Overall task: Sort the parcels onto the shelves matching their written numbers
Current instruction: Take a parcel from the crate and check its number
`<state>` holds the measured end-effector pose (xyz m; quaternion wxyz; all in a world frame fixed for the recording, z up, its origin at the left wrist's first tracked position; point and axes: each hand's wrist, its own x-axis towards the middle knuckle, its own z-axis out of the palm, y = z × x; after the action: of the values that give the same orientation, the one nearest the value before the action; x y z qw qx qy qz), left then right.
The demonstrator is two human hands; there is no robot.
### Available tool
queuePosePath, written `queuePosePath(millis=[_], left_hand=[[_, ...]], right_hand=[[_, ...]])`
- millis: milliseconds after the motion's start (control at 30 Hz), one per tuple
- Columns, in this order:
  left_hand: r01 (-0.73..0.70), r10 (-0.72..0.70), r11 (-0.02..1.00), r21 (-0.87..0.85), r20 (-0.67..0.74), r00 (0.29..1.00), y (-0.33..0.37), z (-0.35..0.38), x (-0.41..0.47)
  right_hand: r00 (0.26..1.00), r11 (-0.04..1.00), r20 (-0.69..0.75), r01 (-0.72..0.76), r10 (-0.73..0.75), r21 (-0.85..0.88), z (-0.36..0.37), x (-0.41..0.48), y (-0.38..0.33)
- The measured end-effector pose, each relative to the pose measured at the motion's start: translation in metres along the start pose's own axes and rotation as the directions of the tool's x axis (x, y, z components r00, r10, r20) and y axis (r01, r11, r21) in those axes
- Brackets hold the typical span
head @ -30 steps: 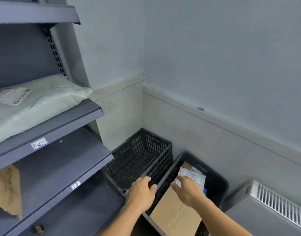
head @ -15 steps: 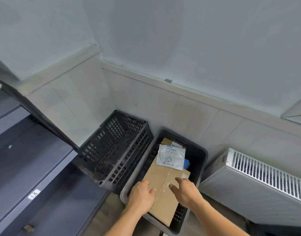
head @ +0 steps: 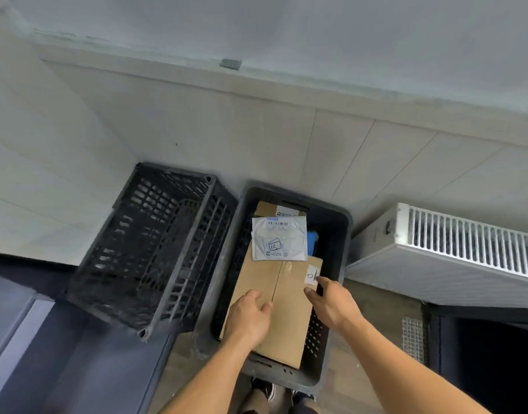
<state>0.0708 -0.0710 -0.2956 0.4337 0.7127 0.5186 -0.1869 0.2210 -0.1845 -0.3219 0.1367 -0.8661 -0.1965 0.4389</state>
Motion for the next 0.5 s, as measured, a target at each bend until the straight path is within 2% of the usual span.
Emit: queuePosePath(millis=[233,367,500], left_hand=[[0.038,-0.038,0.999,0.006,0.028,0.999,-0.014,0.017,0.108],[0.05,-0.05,0.998,-0.028,-0.024,0.998,-0.016,0.023,0.165],[-0.005,0.004,1.0,-0.009,-0.107,0.994,-0.014,0.027,0.222]], right_hand=[[0.995,0.992,-0.054,-0.081,0.086,0.098,0.018,0.08,0.006],[0.99,0.984,-0.114,-0.069,0.088,0.164,0.023,0.124,0.005],[0.985,0.968,-0.149,-0.048,0.087,0.246,0.038,0.169,0.005]])
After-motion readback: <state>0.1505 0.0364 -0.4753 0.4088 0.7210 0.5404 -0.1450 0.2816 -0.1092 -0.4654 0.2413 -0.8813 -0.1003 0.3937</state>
